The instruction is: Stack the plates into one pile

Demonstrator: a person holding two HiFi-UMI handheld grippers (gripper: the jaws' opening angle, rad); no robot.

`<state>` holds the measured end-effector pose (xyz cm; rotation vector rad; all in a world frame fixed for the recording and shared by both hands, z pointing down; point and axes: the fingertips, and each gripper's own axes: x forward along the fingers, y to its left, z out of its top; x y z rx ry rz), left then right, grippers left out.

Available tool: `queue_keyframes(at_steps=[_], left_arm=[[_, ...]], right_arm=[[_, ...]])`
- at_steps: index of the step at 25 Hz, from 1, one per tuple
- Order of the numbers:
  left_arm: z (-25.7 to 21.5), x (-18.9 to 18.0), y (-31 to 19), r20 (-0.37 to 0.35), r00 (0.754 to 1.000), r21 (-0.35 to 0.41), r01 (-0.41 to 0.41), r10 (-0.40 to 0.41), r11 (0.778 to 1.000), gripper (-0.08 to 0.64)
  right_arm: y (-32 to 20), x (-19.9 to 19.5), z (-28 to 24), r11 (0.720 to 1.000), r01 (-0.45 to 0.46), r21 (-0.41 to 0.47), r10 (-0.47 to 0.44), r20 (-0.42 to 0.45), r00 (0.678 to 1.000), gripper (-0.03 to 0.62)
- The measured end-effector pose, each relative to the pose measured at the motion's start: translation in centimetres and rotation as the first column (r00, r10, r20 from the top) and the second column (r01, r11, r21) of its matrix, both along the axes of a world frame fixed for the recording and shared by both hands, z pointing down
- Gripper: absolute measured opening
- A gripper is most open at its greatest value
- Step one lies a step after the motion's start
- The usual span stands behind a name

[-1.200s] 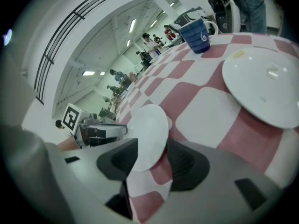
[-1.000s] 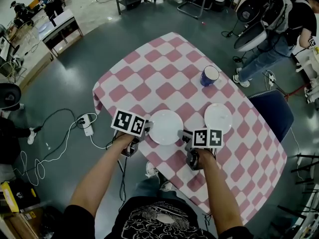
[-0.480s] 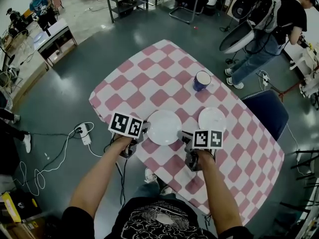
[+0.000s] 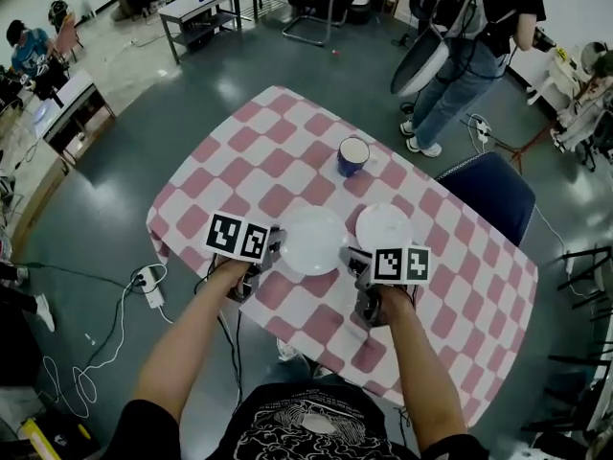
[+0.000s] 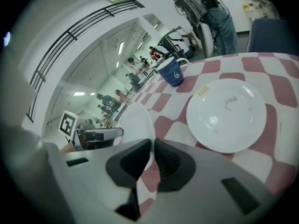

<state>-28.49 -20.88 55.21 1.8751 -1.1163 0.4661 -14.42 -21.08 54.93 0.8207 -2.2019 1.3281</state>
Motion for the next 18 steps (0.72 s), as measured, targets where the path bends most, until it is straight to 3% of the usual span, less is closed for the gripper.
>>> queue_keyframes(at_steps=[10, 18], left_arm=[[-1.9, 6.1, -4.5, -0.001, 0.985, 0.039, -0.170, 0.170, 0.985, 0.052], [-2.1, 10.6, -6.2, -0.005, 0.970, 0.053, -0.241, 0.241, 0.969, 0.053]], right_arm=[[-2.2, 5.9, -1.8, 0.985, -0.171, 0.030, 0.171, -0.013, 0.985, 0.037], [-2.8, 10.3, -2.1, 0.963, -0.265, 0.041, 0.266, -0.022, 0.964, 0.037]])
